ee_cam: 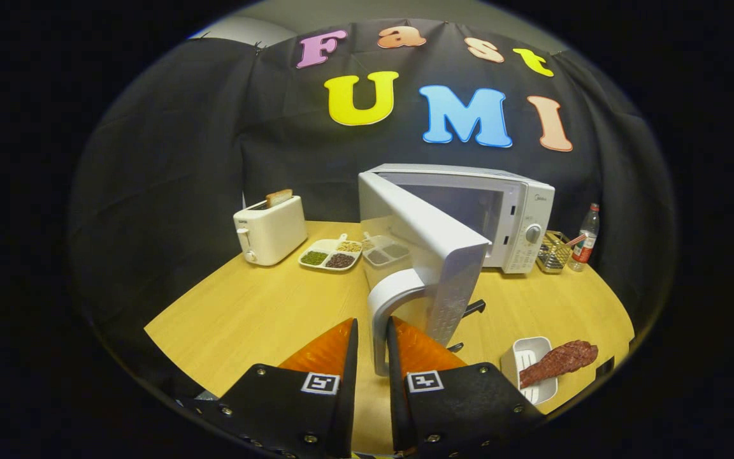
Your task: Open the microwave, put the food inside, and close the microwave door.
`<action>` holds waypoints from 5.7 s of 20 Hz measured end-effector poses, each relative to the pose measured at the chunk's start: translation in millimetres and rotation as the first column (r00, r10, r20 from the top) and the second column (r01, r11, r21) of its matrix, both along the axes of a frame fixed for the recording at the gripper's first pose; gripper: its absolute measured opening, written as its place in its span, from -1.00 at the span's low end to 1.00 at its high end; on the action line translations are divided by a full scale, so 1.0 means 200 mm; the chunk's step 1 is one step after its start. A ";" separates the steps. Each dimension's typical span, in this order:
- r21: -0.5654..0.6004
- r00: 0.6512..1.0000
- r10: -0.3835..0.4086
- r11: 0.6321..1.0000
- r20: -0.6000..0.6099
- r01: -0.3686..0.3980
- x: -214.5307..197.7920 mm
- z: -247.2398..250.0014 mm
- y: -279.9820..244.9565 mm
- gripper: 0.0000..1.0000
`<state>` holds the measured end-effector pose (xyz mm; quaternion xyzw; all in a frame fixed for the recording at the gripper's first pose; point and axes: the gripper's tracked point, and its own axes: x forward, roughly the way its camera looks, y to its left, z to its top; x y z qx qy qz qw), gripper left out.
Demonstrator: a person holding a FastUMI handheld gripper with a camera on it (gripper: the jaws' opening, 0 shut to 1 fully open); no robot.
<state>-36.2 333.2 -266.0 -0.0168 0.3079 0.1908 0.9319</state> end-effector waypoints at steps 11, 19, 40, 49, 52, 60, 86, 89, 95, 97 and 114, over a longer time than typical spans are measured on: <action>-0.014 0.995 0.098 0.995 -0.002 -0.098 -0.13 0.02 0.22 -0.51; 0.150 0.938 0.343 0.926 0.042 -0.345 -0.24 0.25 0.41 -0.34; 0.244 0.979 0.096 0.960 0.179 -0.139 0.27 0.68 -0.57 0.99; 0.236 0.996 -0.047 0.971 0.075 0.028 0.44 0.47 -1.08 1.00; 0.238 0.996 -0.089 0.967 0.004 0.086 0.44 0.35 -1.21 0.99; 0.257 0.964 -0.158 0.943 -0.212 0.211 0.32 0.01 -1.44 0.99; 0.435 0.775 -0.224 0.721 -0.591 0.539 0.05 -0.29 -1.51 -0.67; 0.417 0.770 -0.270 0.714 -0.578 0.563 0.14 -0.39 -1.51 -0.93; 0.425 0.754 -0.280 0.686 -0.595 0.591 0.04 -0.25 -1.53 -0.93; 0.437 0.766 -0.289 0.683 -0.575 0.586 0.04 -0.20 -1.53 -0.93; 0.609 0.916 -0.169 0.700 -0.365 0.372 0.46 0.27 -1.02 -0.94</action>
